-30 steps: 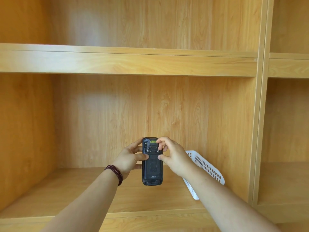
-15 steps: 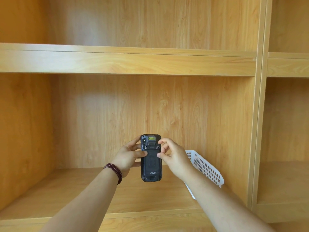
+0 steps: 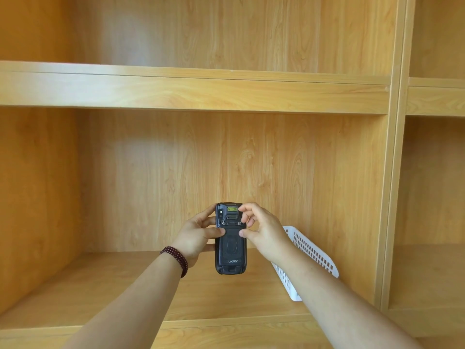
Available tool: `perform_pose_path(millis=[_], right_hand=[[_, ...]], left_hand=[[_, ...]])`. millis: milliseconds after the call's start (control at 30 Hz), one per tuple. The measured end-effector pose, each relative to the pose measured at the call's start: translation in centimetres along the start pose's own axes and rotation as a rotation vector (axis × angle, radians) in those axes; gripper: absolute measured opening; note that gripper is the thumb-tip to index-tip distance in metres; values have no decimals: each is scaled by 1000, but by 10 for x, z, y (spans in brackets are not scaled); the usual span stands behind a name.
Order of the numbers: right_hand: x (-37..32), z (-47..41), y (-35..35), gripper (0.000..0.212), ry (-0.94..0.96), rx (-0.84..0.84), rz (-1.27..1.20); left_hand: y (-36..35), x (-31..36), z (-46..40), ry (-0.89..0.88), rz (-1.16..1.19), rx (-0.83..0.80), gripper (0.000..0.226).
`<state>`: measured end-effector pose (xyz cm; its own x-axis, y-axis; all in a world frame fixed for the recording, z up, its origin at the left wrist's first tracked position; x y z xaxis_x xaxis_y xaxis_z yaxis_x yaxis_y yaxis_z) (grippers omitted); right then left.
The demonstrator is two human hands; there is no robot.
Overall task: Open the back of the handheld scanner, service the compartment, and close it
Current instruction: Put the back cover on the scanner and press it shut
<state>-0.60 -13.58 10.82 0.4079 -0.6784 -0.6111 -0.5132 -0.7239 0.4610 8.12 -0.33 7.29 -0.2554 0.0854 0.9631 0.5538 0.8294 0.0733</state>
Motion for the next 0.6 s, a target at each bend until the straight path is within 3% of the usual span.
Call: perform_pose_path(millis=[600], right_hand=[[12, -2, 4, 30, -81, 30, -22]], left_hand=[[-6, -12, -6, 2, 44, 24, 68]])
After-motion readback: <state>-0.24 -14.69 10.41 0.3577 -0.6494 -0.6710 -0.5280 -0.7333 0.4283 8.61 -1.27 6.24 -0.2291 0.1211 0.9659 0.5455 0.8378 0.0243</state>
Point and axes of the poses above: each hand's wrist, its own z-axis away from the middle knuckle, its own y-axis out of the back of the hand, x = y × z, the point moved 9 cm from there along -z, towards the middle knuckle, and after that the axes turned 7 degrees about -z, right-handed, at the moved point
